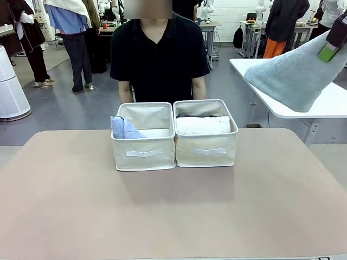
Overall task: Sort the towels based on their folding style.
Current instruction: Pick up another triangle-folded towel from the table and place it in the left Fabric basket.
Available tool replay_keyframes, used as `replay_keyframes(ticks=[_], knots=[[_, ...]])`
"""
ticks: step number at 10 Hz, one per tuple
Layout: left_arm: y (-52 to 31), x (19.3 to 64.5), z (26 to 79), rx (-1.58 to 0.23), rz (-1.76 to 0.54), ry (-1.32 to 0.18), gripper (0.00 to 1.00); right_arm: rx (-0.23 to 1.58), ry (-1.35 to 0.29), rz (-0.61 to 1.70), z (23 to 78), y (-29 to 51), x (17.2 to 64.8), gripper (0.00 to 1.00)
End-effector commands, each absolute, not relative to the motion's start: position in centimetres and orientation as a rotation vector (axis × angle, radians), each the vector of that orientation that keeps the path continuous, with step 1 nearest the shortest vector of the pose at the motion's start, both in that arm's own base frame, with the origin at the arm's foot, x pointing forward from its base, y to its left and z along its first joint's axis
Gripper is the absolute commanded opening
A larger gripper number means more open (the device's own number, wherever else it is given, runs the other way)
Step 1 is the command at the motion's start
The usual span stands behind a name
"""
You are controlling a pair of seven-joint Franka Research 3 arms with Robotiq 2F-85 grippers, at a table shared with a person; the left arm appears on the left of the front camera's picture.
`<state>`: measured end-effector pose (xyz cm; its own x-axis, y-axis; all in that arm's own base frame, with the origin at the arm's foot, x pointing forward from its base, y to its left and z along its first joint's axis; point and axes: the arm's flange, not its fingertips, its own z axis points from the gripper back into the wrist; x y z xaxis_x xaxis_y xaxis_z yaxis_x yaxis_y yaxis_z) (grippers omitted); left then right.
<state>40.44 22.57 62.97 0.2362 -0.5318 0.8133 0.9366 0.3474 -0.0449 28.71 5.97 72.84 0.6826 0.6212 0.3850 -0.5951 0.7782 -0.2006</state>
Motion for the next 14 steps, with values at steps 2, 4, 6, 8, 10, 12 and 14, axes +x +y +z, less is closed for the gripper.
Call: replay_keyframes(ticks=[2, 4, 6, 8, 10, 12, 14], knots=[[22.6, 40.3, 63.1, -0.614, -1.099, -0.803, 1.00, -0.061, -0.454, 0.682, 72.8, 6.0, 28.7, 0.21], [22.6, 40.3, 63.1, -0.614, -1.099, -0.803, 1.00, -0.016, -0.482, 0.855, 73.9, 16.0, 32.9, 0.21], [22.6, 40.3, 63.1, -0.614, -1.099, -0.803, 1.00, 0.069, -0.445, 1.036, 73.3, 25.4, 36.5, 0.21], [22.6, 40.3, 63.1, -0.614, -1.099, -0.803, 1.00, 0.104, -0.459, 1.087, 70.7, 31.7, 39.4, 0.21], [22.6, 40.3, 63.1, -0.614, -1.099, -0.803, 1.00, 0.107, -0.464, 1.110, 67.9, 35.5, 41.5, 0.21], [22.6, 40.3, 63.1, -0.614, -1.099, -0.803, 1.00, 0.139, -0.437, 1.083, 67.3, 36.2, 41.8, 0.21], [22.6, 40.3, 63.1, -0.614, -1.099, -0.803, 1.00, 0.128, -0.438, 1.113, 66.3, 36.2, 41.9, 0.21]])
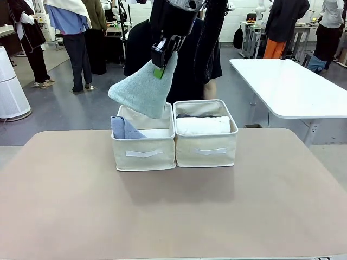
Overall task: Sort the towels based on their folding style.
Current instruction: Pick up another triangle-folded towel from the table and place it in the left Fabric basket.
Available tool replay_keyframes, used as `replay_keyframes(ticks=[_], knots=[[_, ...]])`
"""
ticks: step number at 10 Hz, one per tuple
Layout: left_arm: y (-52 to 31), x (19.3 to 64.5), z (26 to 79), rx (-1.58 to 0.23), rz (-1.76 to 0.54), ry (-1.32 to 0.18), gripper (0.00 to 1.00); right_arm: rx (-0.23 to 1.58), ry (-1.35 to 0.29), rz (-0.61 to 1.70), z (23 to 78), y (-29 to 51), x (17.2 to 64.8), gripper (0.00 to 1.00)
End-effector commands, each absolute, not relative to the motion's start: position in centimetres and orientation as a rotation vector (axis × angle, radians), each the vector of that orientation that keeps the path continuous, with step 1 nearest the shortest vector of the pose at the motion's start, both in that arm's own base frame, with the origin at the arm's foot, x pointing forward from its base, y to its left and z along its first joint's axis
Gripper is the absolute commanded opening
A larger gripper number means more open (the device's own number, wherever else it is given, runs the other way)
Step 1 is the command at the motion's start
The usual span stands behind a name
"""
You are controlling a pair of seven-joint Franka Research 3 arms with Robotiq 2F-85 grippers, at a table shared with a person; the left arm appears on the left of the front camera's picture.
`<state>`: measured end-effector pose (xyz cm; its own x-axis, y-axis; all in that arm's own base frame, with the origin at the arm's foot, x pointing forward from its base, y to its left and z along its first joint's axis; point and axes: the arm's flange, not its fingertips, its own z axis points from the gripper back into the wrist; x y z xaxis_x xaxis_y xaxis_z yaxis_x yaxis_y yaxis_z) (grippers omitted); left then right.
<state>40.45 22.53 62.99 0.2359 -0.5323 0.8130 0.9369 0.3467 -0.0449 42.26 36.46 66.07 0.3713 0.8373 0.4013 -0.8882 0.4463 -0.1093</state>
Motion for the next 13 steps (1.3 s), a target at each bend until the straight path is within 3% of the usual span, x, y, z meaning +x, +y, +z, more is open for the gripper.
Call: replay_keyframes(ticks=[1, 4, 8, 13], knots=[[22.6, 40.3, 63.1, -0.614, -1.099, -0.803, 1.00, 0.128, -0.438, 1.113, 66.3, 36.2, 41.9, 0.21], [22.6, 40.3, 63.1, -0.614, -1.099, -0.803, 1.00, 0.133, -0.433, 1.111, 66.1, 36.5, 42.2, 0.21], [22.6, 40.3, 63.1, -0.614, -1.099, -0.803, 1.00, 0.170, -0.326, 1.268, 65.0, 41.2, 51.1, 0.21], [22.6, 40.3, 63.1, -0.614, -1.099, -0.803, 1.00, 0.053, -0.240, 1.549, 65.0, 42.3, 55.8, 0.21]])
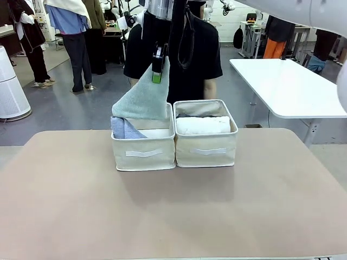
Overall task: Sort the towels based on their folding style.
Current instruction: Pick up another triangle-folded towel from the table and place it in the left Fabric basket.
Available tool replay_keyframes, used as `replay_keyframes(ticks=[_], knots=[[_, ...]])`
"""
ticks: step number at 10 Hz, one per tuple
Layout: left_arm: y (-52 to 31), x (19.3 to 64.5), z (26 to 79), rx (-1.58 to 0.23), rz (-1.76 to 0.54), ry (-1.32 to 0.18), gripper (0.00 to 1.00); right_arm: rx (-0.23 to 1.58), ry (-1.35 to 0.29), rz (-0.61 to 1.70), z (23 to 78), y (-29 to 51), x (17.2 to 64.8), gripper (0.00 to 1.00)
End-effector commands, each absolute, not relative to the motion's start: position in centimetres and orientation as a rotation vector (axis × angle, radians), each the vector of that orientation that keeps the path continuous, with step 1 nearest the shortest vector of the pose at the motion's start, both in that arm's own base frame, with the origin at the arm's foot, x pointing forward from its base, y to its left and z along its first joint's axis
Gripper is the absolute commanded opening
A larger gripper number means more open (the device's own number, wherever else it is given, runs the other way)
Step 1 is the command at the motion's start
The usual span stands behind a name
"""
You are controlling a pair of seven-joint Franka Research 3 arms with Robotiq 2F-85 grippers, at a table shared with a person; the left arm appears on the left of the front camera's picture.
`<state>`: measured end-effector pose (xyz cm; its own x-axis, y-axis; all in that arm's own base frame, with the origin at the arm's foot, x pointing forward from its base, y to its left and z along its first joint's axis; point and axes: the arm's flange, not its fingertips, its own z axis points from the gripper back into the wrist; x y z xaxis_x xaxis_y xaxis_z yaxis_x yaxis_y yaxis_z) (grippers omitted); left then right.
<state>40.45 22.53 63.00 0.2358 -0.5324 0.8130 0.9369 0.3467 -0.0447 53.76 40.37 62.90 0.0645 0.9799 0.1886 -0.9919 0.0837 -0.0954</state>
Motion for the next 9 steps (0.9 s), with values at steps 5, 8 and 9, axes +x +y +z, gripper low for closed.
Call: replay_keyframes(ticks=[5, 8, 9], knots=[[22.6, 40.3, 63.1, -0.614, -1.099, -0.803, 1.00, 0.001, -0.347, 1.642, 63.0, 43.6, 58.2, 0.21], [22.6, 40.3, 63.1, -0.614, -1.099, -0.803, 1.00, -0.078, -0.429, 1.556, 62.8, 42.8, 59.7, 0.21], [22.6, 40.3, 63.1, -0.614, -1.099, -0.803, 1.00, -0.089, -0.426, 1.553, 62.5, 42.5, 60.0, 0.21]])
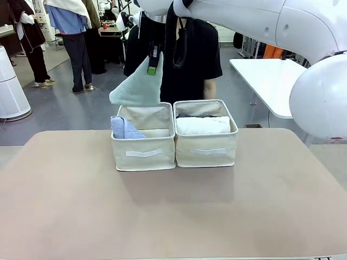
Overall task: Sort the towels based on their folding style.
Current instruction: Pick up another triangle-folded towel from the table and place it in the left Fabric basket.
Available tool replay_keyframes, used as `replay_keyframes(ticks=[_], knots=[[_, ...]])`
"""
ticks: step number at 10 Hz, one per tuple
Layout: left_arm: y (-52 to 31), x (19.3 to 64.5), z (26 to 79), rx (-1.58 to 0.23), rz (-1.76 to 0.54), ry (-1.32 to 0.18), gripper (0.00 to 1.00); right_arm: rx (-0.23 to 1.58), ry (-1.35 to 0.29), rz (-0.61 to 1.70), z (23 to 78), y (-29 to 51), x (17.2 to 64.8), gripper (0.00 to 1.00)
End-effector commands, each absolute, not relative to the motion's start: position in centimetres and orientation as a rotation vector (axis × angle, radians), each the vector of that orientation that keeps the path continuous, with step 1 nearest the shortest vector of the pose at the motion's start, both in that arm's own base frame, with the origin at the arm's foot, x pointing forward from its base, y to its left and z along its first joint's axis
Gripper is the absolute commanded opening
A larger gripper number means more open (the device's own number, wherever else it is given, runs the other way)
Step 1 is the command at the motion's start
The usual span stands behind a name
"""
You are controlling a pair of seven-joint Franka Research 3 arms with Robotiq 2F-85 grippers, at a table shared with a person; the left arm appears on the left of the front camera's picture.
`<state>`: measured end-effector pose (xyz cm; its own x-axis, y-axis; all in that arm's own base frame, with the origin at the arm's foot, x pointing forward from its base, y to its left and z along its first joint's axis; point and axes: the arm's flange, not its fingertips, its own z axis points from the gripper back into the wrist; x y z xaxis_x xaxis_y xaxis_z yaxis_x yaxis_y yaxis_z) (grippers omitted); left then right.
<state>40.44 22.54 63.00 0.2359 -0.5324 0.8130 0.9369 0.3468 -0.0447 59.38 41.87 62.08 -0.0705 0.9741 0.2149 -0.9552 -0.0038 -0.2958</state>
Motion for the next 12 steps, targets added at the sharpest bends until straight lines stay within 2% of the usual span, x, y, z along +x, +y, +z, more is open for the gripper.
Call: replay_keyframes(ticks=[1, 12], knots=[[22.6, 40.3, 63.1, -0.614, -1.099, -0.803, 1.00, -0.080, -0.414, 1.565, 62.1, 42.4, 60.1, 0.21], [22.6, 40.3, 63.1, -0.614, -1.099, -0.803, 1.00, 0.021, -0.259, 1.561, 55.4, 40.8, 60.0, 0.21]])
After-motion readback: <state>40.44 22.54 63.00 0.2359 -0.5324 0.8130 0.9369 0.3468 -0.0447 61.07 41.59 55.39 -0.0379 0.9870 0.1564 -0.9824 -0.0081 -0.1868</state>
